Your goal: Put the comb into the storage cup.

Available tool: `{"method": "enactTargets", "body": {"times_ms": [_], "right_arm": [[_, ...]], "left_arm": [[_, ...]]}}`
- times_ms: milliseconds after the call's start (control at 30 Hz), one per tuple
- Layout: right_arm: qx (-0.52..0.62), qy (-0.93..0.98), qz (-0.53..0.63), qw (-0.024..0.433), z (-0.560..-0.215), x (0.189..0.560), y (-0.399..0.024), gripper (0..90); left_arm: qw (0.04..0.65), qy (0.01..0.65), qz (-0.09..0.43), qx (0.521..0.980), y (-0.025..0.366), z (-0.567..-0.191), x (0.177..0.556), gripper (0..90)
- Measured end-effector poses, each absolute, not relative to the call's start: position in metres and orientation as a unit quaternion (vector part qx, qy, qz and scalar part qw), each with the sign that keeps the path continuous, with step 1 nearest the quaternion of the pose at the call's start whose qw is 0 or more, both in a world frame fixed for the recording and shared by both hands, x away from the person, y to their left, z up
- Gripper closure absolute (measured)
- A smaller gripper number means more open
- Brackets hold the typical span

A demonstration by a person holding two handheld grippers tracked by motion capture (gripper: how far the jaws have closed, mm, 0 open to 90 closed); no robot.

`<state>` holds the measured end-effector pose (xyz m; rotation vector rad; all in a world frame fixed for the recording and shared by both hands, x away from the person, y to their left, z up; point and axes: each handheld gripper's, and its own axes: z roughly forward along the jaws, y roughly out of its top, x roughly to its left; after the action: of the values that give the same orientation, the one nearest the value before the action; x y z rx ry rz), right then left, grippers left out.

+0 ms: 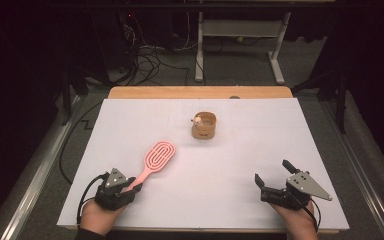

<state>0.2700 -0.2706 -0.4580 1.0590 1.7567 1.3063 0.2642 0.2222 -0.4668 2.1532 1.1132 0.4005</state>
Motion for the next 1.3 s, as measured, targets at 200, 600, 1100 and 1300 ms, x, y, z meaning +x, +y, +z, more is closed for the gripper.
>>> {"method": "enactTargets", "body": {"times_ms": [200, 600, 1100, 1300], "right_arm": [[0.406, 0.679, 0.502, 0.349, -0.458, 0.270, -0.269, 0.2], [0.407, 0.679, 0.502, 0.349, -0.458, 0.270, -0.270, 0.2], [0.407, 0.679, 0.502, 0.349, -0.458, 0.270, -0.269, 0.2], [0.407, 0.679, 0.501, 0.349, -0.458, 0.270, -0.269, 0.2]], "left_arm": [[0.336, 0.432, 0.152, 0.823, 0.231, -0.467, 0.253, 62.4], [0.368, 0.435, 0.155, 0.807, 0.240, -0.459, 0.253, 57.3], [0.412, 0.417, 0.165, 0.794, 0.242, -0.454, 0.256, 36.7], [0.416, 0.416, 0.161, 0.793, 0.240, -0.454, 0.258, 23.5]]}}
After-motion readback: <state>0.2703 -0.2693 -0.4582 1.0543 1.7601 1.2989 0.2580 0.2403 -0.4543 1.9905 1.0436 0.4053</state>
